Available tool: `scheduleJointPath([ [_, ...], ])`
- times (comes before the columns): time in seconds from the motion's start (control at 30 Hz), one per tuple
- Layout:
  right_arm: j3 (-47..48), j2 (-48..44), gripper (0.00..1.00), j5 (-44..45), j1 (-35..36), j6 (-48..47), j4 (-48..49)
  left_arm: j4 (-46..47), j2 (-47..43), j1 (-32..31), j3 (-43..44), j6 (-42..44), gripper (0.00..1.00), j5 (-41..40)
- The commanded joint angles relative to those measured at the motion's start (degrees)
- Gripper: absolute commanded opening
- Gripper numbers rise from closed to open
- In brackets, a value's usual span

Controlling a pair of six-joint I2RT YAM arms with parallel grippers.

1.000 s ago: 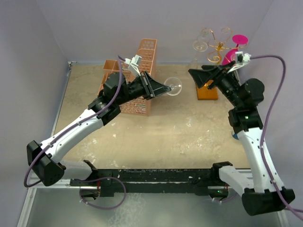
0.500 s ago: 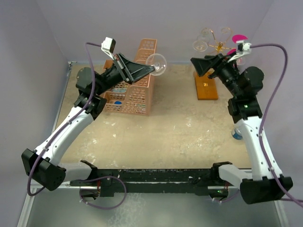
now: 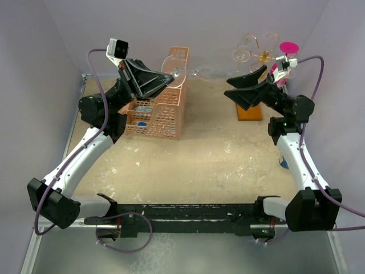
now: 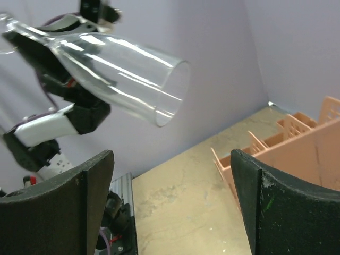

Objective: Take the wine glass off the wine glass rack
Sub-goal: Place the wine glass at the center of the board.

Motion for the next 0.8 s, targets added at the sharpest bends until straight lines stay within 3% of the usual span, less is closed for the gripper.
scheduleJointPath([
  [0.0, 0.2, -1.6, 0.92, -3.5, 0.1, 11.2, 20.7, 12.1, -0.1, 0.3, 1.9, -8.1, 0.00, -1.7],
  [0.4, 4.5, 0.5, 0.83, -0.5, 2.4, 21.6, 33.1, 27.9, 3.1, 0.3, -1.3, -20.8, 0.00, -5.2],
  [0.77, 8.3, 1.2, 0.83, 1.0, 2.4, 22.5, 32.6, 23.0, 1.2, 0.3, -2.7, -17.8, 0.00, -4.2],
])
